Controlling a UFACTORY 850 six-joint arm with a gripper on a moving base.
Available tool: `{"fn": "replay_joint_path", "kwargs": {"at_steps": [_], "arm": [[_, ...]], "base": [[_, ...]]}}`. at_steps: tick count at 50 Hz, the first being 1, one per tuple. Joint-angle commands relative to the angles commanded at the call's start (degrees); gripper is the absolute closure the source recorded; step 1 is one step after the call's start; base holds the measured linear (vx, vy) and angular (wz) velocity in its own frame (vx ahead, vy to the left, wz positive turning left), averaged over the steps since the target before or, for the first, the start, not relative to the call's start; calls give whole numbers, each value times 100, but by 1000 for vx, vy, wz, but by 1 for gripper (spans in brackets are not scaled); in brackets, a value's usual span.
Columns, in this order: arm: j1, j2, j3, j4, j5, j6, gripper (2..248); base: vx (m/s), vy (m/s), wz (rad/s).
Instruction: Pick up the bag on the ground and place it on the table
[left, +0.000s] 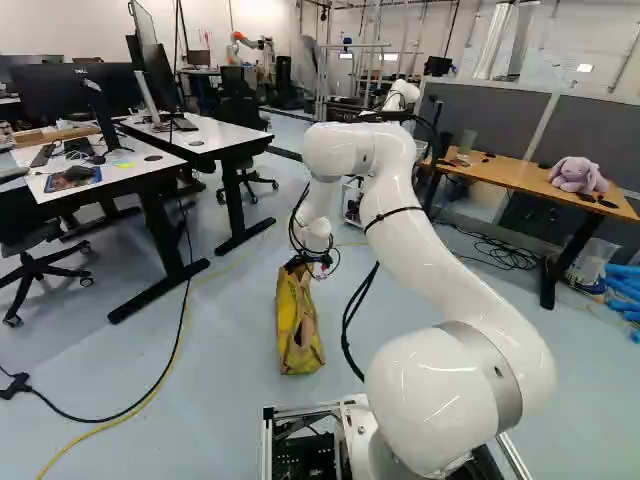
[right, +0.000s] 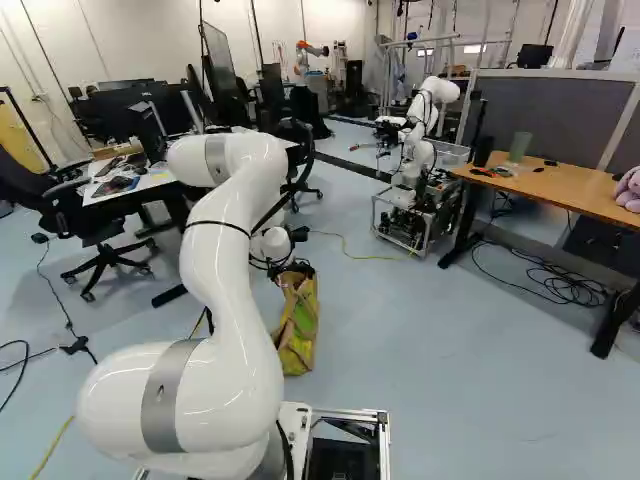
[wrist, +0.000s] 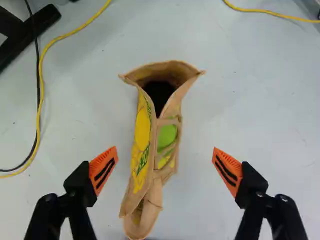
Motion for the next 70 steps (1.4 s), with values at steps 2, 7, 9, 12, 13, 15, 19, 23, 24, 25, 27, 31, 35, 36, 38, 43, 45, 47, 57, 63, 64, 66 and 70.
{"fn": "replay_joint_path", "kwargs": {"at_steps": [2, 7, 9, 12, 13, 15, 19, 23, 24, 25, 27, 31, 35, 36, 38, 43, 45, 47, 57, 63, 64, 66, 70], "arm": [[0, -40, -30, 0, -10, 0, 3], [0, -141, -105, 0, -30, 0, 3], [0, -182, -135, 0, -34, 0, 3], [0, -242, -181, 0, -37, 0, 3], [0, -266, -198, 0, -37, 0, 3], [0, -303, -227, 0, -37, 0, 3], [0, -385, -289, 0, -37, 0, 3], [0, -466, -352, 0, -37, 0, 3], [0, -486, -368, 0, -37, 0, 3], [0, -507, -384, 0, -37, 0, 3], [0, -547, -415, 0, -37, 0, 3], [0, -629, -480, 0, -37, 0, 3], [0, -711, -545, 0, -37, 0, 3], [0, -732, -562, 0, -37, 0, 3], [0, -773, -595, 0, -37, 0, 3], [0, -876, -678, 0, -37, 64, 3], [0, -917, -711, 0, -37, 140, 3], [0, -958, -745, 0, -37, 233, 3], [0, -1164, -917, 0, -37, 650, 3], [0, -1288, -1022, 0, -37, 704, 3], [0, -1309, -1039, 0, -37, 708, 3], [0, -1351, -1075, 0, -37, 713, 3], [0, -1434, -1147, 0, -37, 719, 3]], "base": [[0, 0, 0], [0, 0, 0], [0, 0, 0], [0, 0, 0], [0, 0, 0], [0, 0, 0], [0, 0, 0], [0, 0, 0], [0, 0, 0], [0, 0, 0], [0, 0, 0], [0, 0, 0], [0, 0, 0], [0, 0, 0], [0, 0, 0], [0, 0, 0], [0, 0, 0], [0, 0, 0], [0, 0, 0], [0, 0, 0], [0, 0, 0], [0, 0, 0], [0, 0, 0]]}}
